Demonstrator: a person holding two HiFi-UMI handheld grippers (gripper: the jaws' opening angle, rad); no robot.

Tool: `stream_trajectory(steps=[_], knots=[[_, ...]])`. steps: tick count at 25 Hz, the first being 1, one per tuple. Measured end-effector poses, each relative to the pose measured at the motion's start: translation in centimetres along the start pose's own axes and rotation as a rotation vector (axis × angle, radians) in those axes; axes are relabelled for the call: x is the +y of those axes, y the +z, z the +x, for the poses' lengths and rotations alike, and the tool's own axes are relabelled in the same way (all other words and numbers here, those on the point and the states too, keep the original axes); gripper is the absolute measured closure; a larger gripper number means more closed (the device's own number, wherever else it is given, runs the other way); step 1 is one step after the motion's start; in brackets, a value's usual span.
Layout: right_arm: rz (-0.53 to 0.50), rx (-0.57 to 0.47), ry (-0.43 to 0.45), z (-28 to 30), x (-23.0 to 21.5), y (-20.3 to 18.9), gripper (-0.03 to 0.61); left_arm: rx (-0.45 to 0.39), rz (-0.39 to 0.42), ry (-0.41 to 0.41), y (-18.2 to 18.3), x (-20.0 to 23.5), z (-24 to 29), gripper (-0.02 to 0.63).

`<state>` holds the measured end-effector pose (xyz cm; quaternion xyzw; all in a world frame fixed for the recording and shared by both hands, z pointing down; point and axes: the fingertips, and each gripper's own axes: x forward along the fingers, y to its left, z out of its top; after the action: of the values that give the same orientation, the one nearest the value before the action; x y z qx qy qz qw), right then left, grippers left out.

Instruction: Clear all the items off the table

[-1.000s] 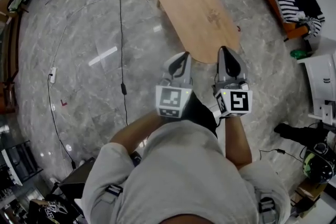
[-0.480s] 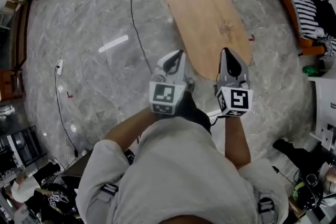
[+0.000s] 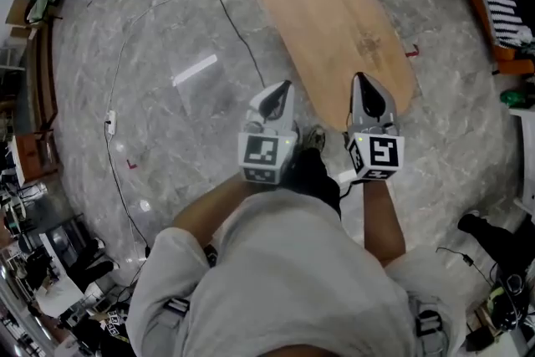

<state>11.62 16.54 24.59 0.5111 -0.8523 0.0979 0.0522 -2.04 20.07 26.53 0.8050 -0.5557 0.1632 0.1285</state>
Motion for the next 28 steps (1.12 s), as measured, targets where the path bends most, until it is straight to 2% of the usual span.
stream_trajectory(steps=[6,9,12,17,20,23,24,25,28], knots=[[-0.006,0.044,-0.062,3.8,-0.9,-1.0,0.572,-0.025,0.019,-0.050,1.1,2.2,3.6,0.594],[-0.018,0.113,-0.114,5.7,-1.0,-2.3,0.572,0.012,0.036,-0.130,-0.3,3.8,5.4,0.594],[-0.020,0.194,-0.171,9.1,-1.4,-4.0,0.572,0.059,-0.006,-0.186,-1.6,7.2,8.6,0.594],[0.036,0.260,-0.272,11.2,-1.2,-5.9,0.572,0.083,-0.007,-0.284,-2.8,10.4,11.2,0.594],[0.146,0.283,-0.320,11.2,-1.8,-7.2,0.572,0.091,0.004,-0.379,-3.2,10.2,13.2,0.594],[0.414,0.277,-0.304,13.3,-2.7,-10.4,0.572,0.112,0.022,-0.485,-4.2,9.6,16.5,0.594],[0.468,0.276,-0.305,14.0,-3.1,-11.7,0.572,0.118,0.030,-0.514,-4.6,9.3,17.7,0.594],[0.475,0.286,-0.316,14.4,-3.6,-13.0,0.572,0.122,0.040,-0.541,-5.0,8.9,18.8,0.594],[0.390,0.352,-0.346,14.9,-5.0,-16.9,0.572,0.155,0.063,-0.603,-6.9,7.4,21.7,0.594]])
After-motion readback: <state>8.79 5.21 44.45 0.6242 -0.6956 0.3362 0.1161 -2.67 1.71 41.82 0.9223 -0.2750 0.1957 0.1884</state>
